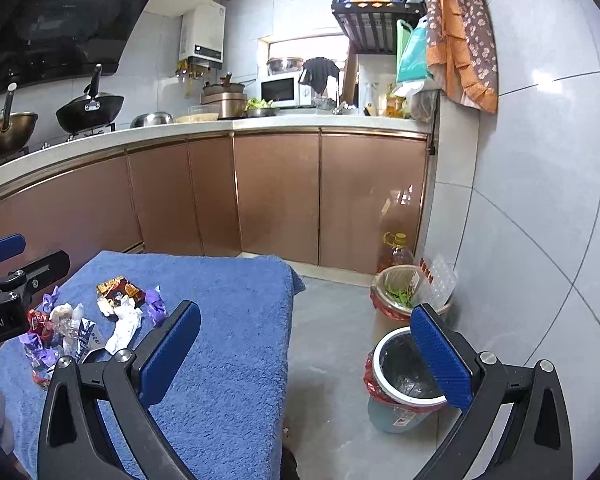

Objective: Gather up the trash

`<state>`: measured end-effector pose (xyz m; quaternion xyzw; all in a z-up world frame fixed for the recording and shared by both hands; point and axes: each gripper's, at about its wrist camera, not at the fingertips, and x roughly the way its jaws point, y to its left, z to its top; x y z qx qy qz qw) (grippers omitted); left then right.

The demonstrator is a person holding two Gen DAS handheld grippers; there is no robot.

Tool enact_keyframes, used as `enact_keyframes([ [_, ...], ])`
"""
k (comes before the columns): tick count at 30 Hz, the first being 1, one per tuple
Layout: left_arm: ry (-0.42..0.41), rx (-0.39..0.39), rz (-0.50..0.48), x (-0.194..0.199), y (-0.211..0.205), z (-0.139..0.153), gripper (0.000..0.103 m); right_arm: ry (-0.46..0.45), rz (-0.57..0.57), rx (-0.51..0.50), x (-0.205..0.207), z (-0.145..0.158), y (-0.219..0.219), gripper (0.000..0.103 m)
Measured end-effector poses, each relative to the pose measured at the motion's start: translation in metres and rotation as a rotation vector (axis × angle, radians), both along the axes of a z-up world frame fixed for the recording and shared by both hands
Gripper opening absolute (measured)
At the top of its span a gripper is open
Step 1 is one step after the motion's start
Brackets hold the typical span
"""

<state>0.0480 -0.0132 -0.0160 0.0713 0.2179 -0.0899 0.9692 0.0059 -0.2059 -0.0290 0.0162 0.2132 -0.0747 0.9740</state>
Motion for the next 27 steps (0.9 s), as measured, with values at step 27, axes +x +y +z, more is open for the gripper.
enact_keyframes([
  [27, 0.311, -0.143, 0.395, 0.068, 0.261, -0.100, 0.090, 0.233, 0.449, 0.064, 0.099, -0.055, 0.115, 0.090],
])
